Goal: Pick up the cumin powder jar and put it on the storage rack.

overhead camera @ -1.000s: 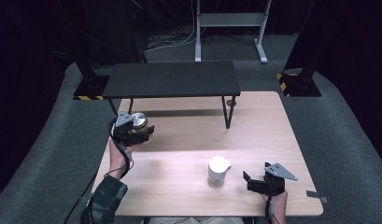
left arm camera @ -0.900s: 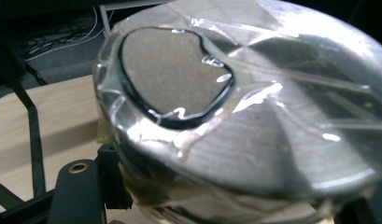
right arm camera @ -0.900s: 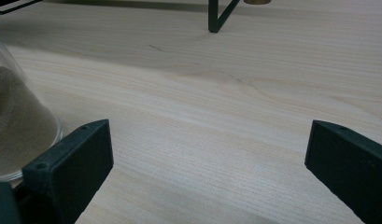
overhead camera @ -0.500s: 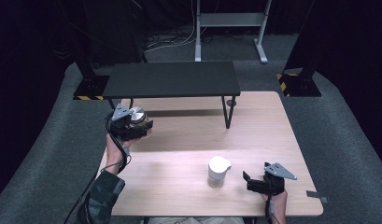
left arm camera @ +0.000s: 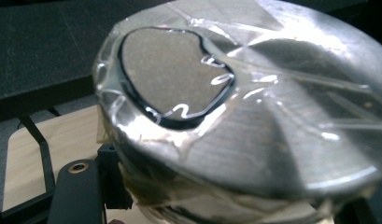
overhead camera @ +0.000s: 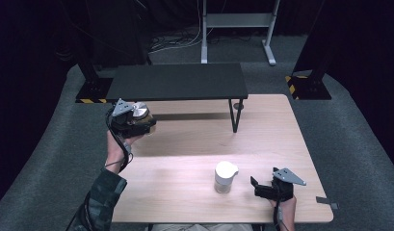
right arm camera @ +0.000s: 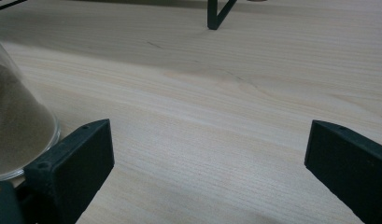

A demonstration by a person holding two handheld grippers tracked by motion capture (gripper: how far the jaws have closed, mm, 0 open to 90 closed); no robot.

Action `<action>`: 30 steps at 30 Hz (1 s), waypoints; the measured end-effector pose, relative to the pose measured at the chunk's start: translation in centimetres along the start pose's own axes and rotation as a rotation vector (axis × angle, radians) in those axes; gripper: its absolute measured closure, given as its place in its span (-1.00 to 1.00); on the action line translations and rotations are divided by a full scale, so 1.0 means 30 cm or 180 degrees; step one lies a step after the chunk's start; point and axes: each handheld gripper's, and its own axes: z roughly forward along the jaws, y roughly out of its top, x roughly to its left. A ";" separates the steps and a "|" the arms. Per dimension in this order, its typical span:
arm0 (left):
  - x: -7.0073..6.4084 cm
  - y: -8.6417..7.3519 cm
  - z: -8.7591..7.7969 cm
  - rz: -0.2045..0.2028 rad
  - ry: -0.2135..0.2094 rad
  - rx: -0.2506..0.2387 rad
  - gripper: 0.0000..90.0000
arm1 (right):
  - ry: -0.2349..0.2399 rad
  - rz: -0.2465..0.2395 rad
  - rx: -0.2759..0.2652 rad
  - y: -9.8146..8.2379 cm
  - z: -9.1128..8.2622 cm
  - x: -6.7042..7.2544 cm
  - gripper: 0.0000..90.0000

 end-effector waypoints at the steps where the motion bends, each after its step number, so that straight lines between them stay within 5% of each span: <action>1: 0.003 0.006 -0.001 -0.0005 -0.0009 -0.0006 -0.32 | 0.0004 -0.0002 0.0002 0.000 0.000 -0.001 -1.00; 17: 0.032 0.113 -0.016 0.0064 -0.0092 -0.0021 -0.32 | -0.0001 -0.0019 -0.0020 -0.004 -0.002 0.002 -1.00; 30: 0.020 0.205 -0.010 0.0181 -0.0029 -0.0050 -0.32 | -0.0003 -0.0035 -0.0007 -0.001 -0.001 0.005 -1.00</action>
